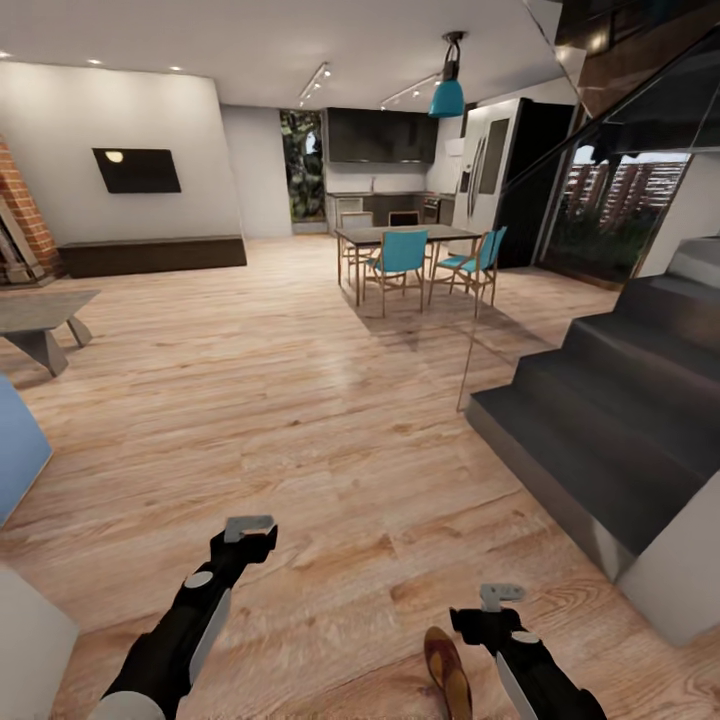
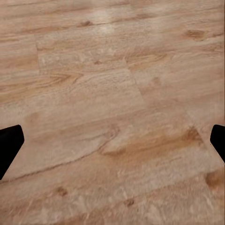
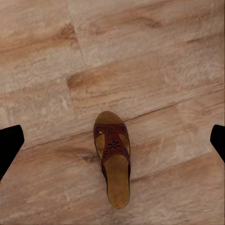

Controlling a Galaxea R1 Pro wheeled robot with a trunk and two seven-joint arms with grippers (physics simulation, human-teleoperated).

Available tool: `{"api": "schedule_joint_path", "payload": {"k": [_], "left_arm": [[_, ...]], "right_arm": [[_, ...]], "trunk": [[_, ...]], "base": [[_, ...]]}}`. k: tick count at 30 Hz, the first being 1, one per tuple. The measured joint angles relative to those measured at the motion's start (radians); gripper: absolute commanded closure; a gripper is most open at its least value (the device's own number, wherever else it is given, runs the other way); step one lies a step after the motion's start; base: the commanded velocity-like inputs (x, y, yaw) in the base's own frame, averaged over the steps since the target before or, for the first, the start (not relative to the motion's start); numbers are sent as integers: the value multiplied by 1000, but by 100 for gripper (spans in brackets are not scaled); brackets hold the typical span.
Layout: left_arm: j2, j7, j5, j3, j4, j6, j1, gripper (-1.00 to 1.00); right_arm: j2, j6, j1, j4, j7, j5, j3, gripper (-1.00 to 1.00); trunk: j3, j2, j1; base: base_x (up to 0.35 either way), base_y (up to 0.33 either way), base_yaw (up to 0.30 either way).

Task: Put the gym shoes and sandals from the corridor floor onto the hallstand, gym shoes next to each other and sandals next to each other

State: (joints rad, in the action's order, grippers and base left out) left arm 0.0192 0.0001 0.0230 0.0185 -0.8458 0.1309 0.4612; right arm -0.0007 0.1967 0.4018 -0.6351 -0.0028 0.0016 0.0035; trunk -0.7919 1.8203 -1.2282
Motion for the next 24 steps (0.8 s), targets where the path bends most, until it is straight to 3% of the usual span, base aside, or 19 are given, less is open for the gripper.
{"api": "schedule_joint_path", "payload": {"k": [7,24], "left_arm": [[24,-1,-1,-2,-21,24,28,-100],[22,-1,-1,-3,-16,26,31,-100]], "right_arm": [[0,-44,0,2,0,-1,-1,-100],[-4,-49,0,33,0,-10,-2,-100]], "trunk": [[-33,49,-27],[-114,168,-92]], "base": [[0,0,119],[0,0,89]]}}
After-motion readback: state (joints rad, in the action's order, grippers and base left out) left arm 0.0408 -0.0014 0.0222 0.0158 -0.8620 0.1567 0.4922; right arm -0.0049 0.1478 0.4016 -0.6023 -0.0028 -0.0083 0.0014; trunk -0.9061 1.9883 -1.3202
